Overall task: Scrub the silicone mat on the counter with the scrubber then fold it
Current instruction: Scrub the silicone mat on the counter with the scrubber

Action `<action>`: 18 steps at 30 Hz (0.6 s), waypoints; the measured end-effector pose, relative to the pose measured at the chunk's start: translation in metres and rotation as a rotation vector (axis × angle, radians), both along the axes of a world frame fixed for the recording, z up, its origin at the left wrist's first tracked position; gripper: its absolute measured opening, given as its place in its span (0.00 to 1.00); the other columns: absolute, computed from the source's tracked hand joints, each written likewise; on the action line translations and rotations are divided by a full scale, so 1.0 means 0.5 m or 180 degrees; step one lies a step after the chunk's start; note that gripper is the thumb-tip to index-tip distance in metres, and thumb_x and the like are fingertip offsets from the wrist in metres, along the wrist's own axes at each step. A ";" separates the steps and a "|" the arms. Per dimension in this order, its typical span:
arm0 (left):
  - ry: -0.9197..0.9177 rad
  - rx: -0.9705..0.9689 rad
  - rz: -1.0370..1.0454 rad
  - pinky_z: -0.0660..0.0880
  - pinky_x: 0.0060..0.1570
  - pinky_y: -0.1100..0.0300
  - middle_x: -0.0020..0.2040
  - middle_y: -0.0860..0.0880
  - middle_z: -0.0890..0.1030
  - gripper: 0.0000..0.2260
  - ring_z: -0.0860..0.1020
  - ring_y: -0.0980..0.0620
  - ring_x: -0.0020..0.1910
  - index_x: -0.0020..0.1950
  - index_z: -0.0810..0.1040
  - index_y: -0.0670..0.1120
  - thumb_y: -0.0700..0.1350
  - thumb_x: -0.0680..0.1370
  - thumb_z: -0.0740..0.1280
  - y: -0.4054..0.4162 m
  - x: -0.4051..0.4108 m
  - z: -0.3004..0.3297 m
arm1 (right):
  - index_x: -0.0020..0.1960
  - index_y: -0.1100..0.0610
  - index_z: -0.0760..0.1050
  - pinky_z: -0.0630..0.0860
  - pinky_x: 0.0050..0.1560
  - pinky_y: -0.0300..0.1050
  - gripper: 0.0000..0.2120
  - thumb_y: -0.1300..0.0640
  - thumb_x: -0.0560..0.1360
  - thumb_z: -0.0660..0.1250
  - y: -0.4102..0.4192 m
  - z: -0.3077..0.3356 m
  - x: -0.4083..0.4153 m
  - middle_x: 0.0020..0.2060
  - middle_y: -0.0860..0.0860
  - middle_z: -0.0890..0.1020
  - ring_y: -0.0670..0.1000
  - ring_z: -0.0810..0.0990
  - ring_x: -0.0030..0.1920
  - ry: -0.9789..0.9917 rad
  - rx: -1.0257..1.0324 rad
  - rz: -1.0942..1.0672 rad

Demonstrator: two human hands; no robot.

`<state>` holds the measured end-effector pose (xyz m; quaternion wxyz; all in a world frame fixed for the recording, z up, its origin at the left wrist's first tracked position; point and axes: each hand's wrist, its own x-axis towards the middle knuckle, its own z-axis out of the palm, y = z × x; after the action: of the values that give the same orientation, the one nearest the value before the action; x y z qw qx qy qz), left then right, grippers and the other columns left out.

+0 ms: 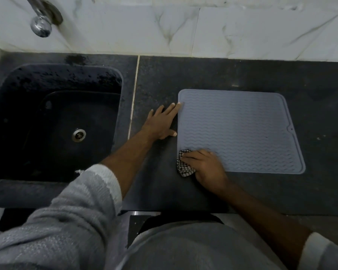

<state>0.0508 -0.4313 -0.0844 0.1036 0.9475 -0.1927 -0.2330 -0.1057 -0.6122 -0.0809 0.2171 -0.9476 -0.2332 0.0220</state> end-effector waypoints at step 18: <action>-0.0813 -0.0105 0.1957 0.47 0.73 0.42 0.78 0.56 0.40 0.42 0.43 0.46 0.77 0.77 0.35 0.56 0.59 0.76 0.64 0.181 -0.172 0.093 | 0.63 0.59 0.75 0.73 0.57 0.57 0.28 0.73 0.64 0.68 0.039 0.104 0.289 0.61 0.57 0.78 0.60 0.76 0.59 -0.0637 0.0105 0.1272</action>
<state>-0.0355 -0.3408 -0.0377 0.1594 0.9811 0.0871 -0.0671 0.0389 -0.5928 -0.0290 0.1997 -0.8764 -0.4370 -0.0333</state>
